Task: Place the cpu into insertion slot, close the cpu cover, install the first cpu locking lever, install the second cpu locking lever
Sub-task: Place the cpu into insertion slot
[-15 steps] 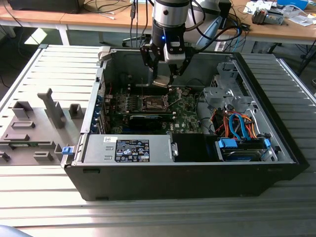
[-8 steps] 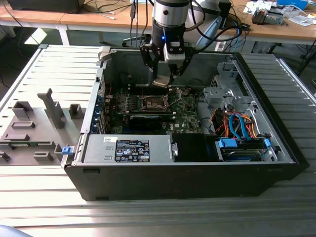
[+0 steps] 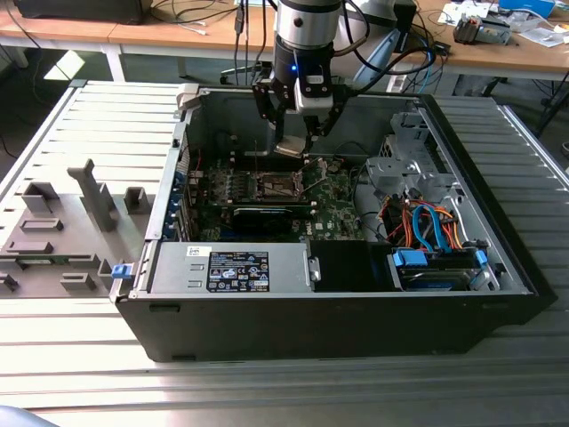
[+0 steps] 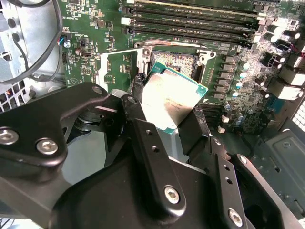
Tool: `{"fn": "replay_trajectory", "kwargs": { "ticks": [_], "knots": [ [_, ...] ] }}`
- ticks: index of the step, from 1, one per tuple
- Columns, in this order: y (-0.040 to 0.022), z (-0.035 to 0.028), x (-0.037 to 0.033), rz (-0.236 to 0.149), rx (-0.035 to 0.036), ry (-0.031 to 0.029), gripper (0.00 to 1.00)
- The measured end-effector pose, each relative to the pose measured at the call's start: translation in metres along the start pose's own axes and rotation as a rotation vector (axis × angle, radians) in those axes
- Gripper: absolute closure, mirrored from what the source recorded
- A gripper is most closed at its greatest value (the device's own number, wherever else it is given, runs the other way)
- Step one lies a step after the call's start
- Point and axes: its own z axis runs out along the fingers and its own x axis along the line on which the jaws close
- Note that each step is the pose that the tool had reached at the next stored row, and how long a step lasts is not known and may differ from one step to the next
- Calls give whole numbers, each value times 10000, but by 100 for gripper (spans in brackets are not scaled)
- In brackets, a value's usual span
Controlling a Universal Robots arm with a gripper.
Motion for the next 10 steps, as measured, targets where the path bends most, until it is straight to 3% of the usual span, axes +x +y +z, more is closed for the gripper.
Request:
{"fn": "replay_trajectory", "kwargs": {
  "ticks": [10],
  "knots": [
    [0, 0, 0, 74, 0, -3, 46]
  ]
}}
